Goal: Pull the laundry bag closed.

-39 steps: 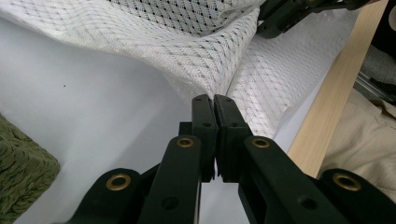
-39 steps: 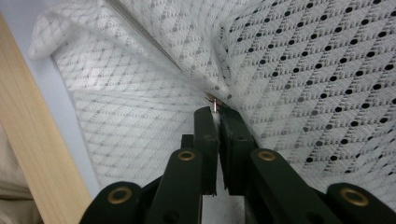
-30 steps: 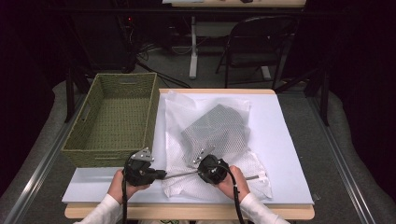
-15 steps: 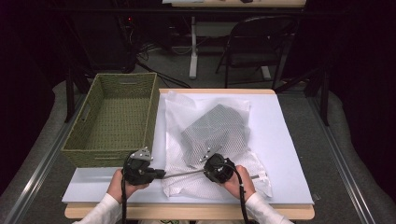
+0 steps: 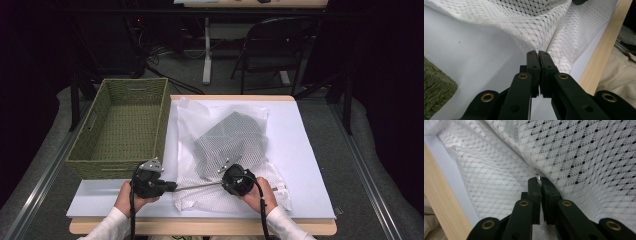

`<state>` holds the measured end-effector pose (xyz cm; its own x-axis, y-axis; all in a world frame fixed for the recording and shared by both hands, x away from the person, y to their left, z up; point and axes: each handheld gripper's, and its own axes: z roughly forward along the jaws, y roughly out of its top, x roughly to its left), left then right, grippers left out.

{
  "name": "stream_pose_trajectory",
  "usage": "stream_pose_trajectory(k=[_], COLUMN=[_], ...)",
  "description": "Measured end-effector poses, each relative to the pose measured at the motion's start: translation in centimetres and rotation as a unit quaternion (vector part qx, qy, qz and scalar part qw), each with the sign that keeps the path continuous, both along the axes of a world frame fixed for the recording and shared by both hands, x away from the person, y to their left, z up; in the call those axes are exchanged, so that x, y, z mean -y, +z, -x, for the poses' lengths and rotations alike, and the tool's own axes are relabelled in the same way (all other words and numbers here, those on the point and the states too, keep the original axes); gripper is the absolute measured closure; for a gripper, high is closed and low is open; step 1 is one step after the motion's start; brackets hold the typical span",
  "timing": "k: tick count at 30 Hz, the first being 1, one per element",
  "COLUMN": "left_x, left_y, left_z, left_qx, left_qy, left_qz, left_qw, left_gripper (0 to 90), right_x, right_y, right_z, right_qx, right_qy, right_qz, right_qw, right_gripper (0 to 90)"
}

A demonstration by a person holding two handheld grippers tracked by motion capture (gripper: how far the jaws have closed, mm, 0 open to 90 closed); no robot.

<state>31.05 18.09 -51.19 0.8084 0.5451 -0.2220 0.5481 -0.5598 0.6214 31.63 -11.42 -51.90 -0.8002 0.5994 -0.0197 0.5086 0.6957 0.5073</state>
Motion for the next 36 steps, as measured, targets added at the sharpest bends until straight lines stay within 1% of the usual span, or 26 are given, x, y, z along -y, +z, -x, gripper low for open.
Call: stream_pose_trajectory(k=[7,8,10,12,15,18,19,20,23,24,25,27,28,29,30,32,33,34,36], left_x=[0.0,0.0,0.0,0.0,0.0,0.0,0.0,0.1,0.1,0.1,0.1,0.2,0.2,0.3,0.3,0.3,0.3,0.3,0.3], left_y=[0.0,0.0,0.0,0.0,0.0,0.0,0.0,0.0,0.1,0.1,0.1,0.2,0.2,0.2,0.2,0.2,0.3,0.3,0.3], left_z=[0.0,0.0,0.0,0.0,0.0,0.0,0.0,0.0,0.1,0.1,0.1,0.2,0.2,0.2,0.2,0.2,0.2,0.2,0.2], left_qx=[0.001,0.001,0.004,0.006,0.005,0.003,0.006,0.006,0.008,0.013,0.01,0.012,0.01,0.015,0.017,0.017,0.014,0.018,0.018], left_qy=[-0.001,0.0,0.002,0.002,-0.001,-0.002,0.0,0.0,-0.002,0.003,-0.003,-0.005,-0.008,-0.009,-0.006,-0.006,-0.011,-0.009,-0.012], left_qz=[-0.001,-0.002,-0.002,-0.003,-0.005,-0.005,-0.007,-0.005,-0.007,-0.01,-0.007,-0.006,-0.007,-0.01,-0.012,-0.011,-0.009,-0.01,-0.009], left_qw=[1.0,1.0,1.0,1.0,1.0,1.0,1.0,1.0,0.9999,0.9999,0.9999,0.9999,0.9999,0.9998,0.9998,0.9998,0.9998,0.9997,0.9997], left_gripper=[88.7,88.7,88.7,88.7,88.7,88.7,88.7,88.8,88.8,88.8,88.8,88.8,88.9,88.9,88.9,88.9,88.9,88.9,88.9], right_x=[0.3,0.4,0.5,0.8,1.0,1.1,1.1,1.1,1.3,1.3,1.3,1.3,1.4,1.5,1.6,1.8,1.8,1.8,2.0], right_y=[-0.1,-0.1,-0.2,-0.3,-0.4,-0.3,-0.3,-0.4,-0.4,-0.4,-0.4,-0.4,-0.4,-0.4,-0.4,-0.4,-0.4,-0.4,-0.5], right_z=[-0.1,-0.1,-0.1,-0.2,-0.2,-0.2,-0.2,-0.2,-0.3,-0.2,-0.2,-0.2,-0.3,-0.3,-0.4,-0.5,-0.5,-0.5,-0.6], right_qx=[-0.004,-0.007,-0.006,-0.01,-0.014,-0.013,-0.015,-0.012,-0.015,-0.014,-0.014,-0.014,-0.016,-0.017,-0.018,-0.021,-0.019,-0.017,-0.022], right_qy=[-0.007,-0.01,-0.009,-0.015,-0.021,-0.018,-0.017,-0.019,-0.023,-0.023,-0.024,-0.028,-0.029,-0.032,-0.036,-0.038,-0.041,-0.04,-0.039], right_qz=[0.007,0.005,0.012,0.008,0.01,0.011,0.013,0.021,0.016,0.018,0.018,0.023,0.023,0.021,0.026,0.018,0.023,0.024,0.02], right_qw=[0.9999,0.9999,0.9999,0.9998,0.9996,0.9997,0.9997,0.9995,0.9995,0.9995,0.9994,0.9993,0.9992,0.9991,0.9988,0.9989,0.9987,0.9988,0.9988], right_gripper=[86.9,86.9,86.8,86.8,86.8,86.9,86.9,86.9,86.9,86.9,86.9,86.9,86.9,86.9,86.9,86.9,86.9,86.9,86.9])
